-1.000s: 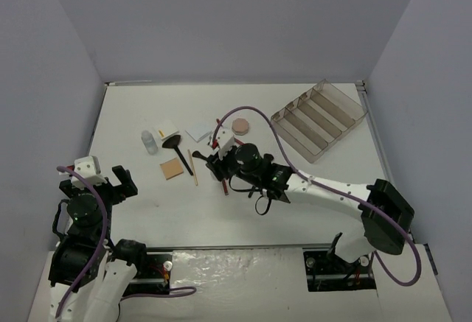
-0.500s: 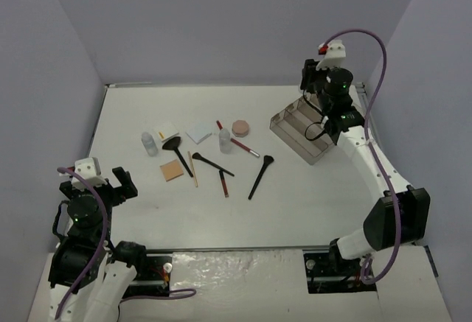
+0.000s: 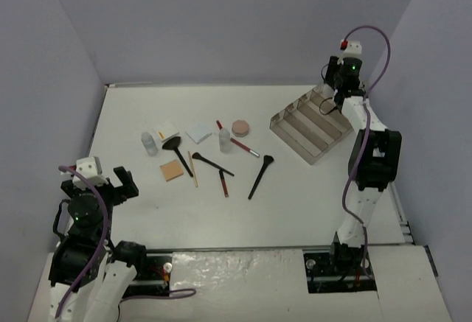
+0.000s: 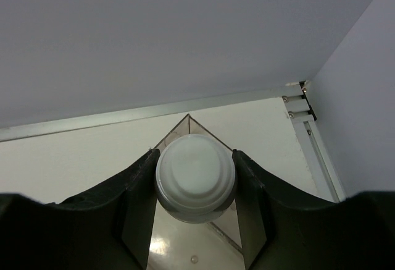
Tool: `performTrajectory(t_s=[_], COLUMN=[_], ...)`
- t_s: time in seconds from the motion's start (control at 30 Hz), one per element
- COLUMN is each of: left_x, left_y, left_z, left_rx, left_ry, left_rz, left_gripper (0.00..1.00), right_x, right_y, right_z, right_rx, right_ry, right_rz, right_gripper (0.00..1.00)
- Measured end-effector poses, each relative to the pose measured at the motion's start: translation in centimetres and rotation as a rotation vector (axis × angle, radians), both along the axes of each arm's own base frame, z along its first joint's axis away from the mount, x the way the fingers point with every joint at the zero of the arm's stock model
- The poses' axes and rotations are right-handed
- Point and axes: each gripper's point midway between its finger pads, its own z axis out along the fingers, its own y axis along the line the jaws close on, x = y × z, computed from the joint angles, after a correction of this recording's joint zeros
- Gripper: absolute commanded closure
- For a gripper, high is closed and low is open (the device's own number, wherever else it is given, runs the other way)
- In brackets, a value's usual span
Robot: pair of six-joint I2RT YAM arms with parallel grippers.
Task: Organize the makeup
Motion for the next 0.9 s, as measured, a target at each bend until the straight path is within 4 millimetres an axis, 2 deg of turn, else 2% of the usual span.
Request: performTrajectory(t_s=[0.17, 0.33, 0.43, 0.53, 0.77, 0.9], left_x=[0.4, 0.7, 0.8, 0.8, 0.9, 0.9], left_y=[-0.2, -0.5, -0.5, -0.5, -0.5, -0.6], left_z=[-0.1, -0.3, -0.4, -0.4, -0.4, -0.4], left_rx=[0.0, 0.0, 0.0, 0.0, -0.001, -0.001], left_ry=[0.011, 0.025, 0.029, 0.029, 0.029, 0.029], left_rz=[-0.01, -0.02, -0.022, -0.021, -0.021, -0.022], left_gripper=[0.03, 0.03, 0.03, 0.03, 0.03, 0.03], right_x=[2.9, 4.4, 4.7, 4.9, 4.8, 4.8], right_y=[-0.9, -1.1, -0.9, -0.7, -0.8, -0.7], right_z=[-0.4, -0.2, -0.8, -2.2, -6.8, -8.4], right_rx=[0.001, -0.002, -0.001, -0.001, -0.009, -0.002], right_ry=[-0.005, -0.009, 0.004, 0.032, 0.124, 0.15], right_rz=[0.018, 0.039, 0.052, 0.062, 0.072, 0.092], right_gripper=[1.0, 1.0, 1.0, 1.0, 1.0, 1.0])
